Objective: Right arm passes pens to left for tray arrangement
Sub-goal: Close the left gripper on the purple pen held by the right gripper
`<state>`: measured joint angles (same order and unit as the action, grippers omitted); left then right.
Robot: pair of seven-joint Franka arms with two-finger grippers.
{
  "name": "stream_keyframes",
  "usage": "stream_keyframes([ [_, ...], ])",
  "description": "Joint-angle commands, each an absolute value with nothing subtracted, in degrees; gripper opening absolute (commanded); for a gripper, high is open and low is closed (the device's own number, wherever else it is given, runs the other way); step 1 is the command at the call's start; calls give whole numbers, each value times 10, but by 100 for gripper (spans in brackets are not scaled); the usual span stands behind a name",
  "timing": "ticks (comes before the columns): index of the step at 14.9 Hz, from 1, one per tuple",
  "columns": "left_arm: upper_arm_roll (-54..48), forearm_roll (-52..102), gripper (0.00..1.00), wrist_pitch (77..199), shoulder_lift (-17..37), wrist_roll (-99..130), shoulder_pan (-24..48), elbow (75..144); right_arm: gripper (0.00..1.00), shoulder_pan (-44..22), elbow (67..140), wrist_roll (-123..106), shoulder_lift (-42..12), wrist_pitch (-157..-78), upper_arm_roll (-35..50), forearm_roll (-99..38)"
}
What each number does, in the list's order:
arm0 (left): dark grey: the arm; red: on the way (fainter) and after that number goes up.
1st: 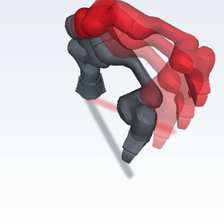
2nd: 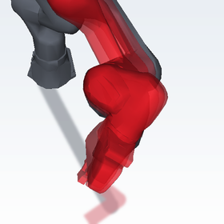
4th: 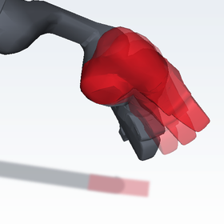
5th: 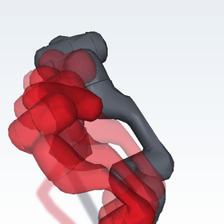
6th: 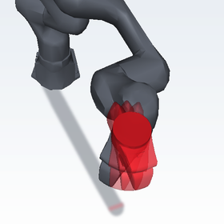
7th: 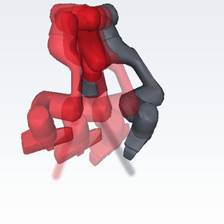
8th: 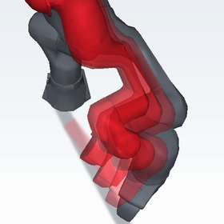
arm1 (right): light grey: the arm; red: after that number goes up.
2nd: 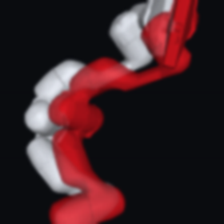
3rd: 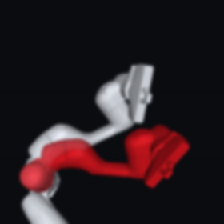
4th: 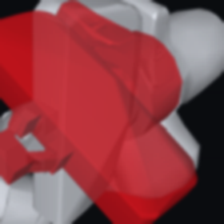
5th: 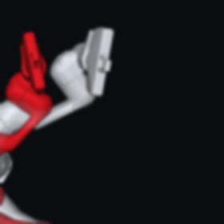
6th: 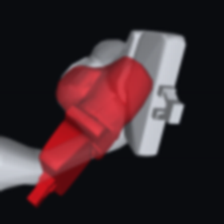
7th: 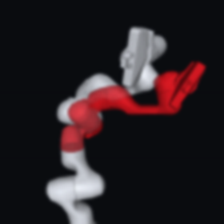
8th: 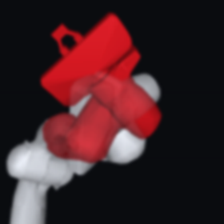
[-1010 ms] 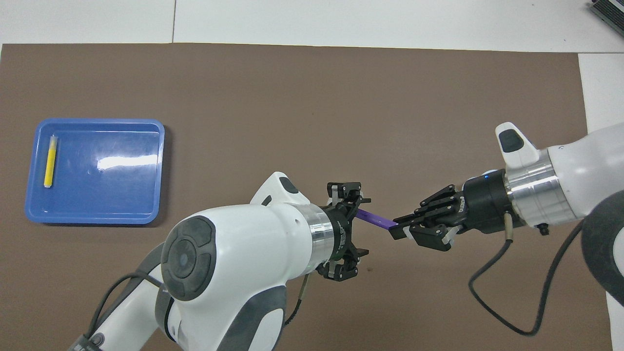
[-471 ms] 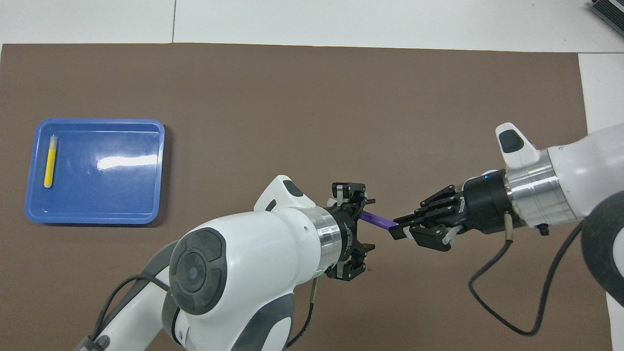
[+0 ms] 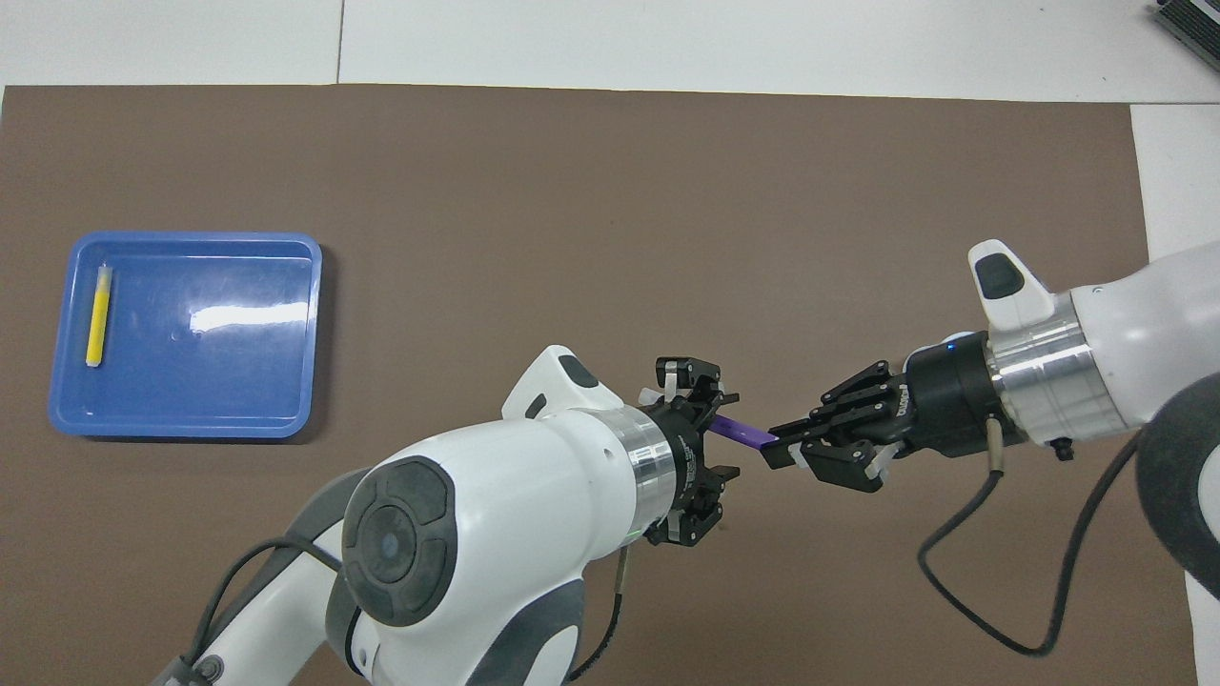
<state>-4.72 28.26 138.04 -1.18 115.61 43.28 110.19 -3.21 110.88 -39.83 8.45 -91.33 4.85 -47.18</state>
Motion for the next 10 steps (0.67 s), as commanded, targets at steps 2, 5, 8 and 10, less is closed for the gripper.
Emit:
stream_keyframes([
  [2,-41,265,61,1376,-8,1168,442,1094,0,-29,1128,-417,99,-927,49,-490],
  [5,-41,265,48,1347,-1,1168,438,1078,0,-29,1128,-417,99,-927,49,-490],
  [8,-41,265,31,1332,0,1168,433,1068,0,-29,1128,-418,98,-927,49,-490],
  [10,-41,265,24,1338,0,1171,434,1070,0,-29,1127,-418,98,-927,49,-490],
])
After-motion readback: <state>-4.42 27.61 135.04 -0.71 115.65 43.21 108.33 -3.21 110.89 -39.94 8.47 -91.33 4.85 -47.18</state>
